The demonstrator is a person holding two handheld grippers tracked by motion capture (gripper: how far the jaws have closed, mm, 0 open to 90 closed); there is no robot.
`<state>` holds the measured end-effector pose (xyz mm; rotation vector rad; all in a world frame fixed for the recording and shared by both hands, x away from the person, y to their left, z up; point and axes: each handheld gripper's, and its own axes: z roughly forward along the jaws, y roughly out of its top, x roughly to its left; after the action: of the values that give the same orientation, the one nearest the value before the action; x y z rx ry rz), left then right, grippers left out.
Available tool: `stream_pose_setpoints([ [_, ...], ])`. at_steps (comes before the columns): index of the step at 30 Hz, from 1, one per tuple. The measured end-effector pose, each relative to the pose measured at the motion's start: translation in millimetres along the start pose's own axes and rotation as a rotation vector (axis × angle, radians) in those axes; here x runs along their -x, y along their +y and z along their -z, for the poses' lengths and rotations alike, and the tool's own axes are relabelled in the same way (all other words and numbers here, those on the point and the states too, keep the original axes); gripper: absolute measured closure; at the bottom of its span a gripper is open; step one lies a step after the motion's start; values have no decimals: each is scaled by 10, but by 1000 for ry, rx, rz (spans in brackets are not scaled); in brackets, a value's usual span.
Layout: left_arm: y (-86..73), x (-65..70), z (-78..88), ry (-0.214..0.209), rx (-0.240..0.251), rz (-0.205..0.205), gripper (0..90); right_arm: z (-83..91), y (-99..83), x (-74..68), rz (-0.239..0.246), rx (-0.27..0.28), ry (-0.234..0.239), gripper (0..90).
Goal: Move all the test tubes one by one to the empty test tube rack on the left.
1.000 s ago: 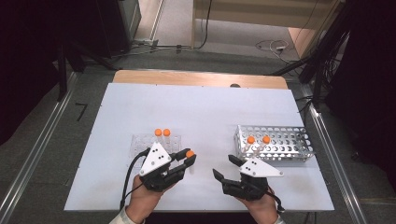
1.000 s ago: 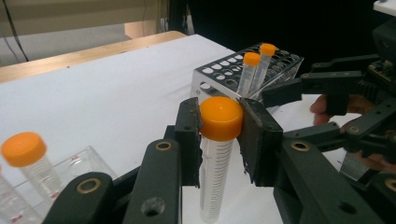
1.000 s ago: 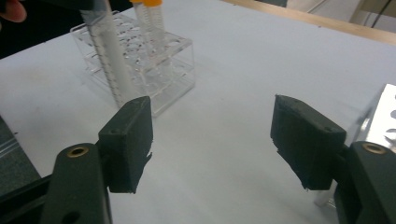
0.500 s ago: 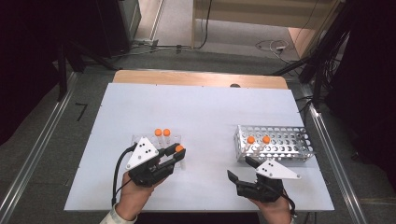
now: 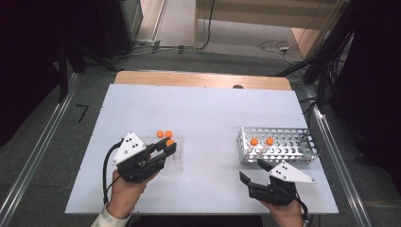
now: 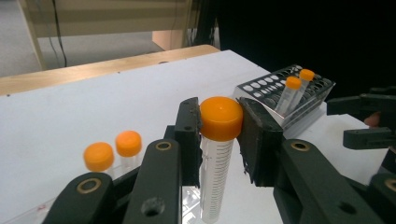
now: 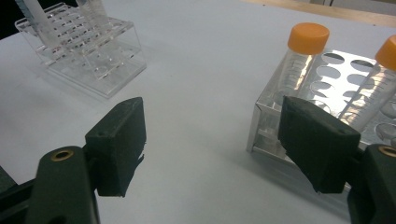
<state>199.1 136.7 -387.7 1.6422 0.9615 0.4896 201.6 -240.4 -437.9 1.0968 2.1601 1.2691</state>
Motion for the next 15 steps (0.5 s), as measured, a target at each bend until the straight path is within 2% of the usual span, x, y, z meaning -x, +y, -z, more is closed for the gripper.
stream_pose_setpoints([
  [7, 27, -155, 48, 41, 21, 28, 698, 21, -19, 46, -9, -1, -9, 219],
  [13, 50, -302, 87, 103, 37, 35, 698, 32, -29, 71, -16, -3, -18, 221],
  [15, 53, -341, 97, 135, 37, 23, 698, 30, -29, 73, -15, -2, -18, 222],
])
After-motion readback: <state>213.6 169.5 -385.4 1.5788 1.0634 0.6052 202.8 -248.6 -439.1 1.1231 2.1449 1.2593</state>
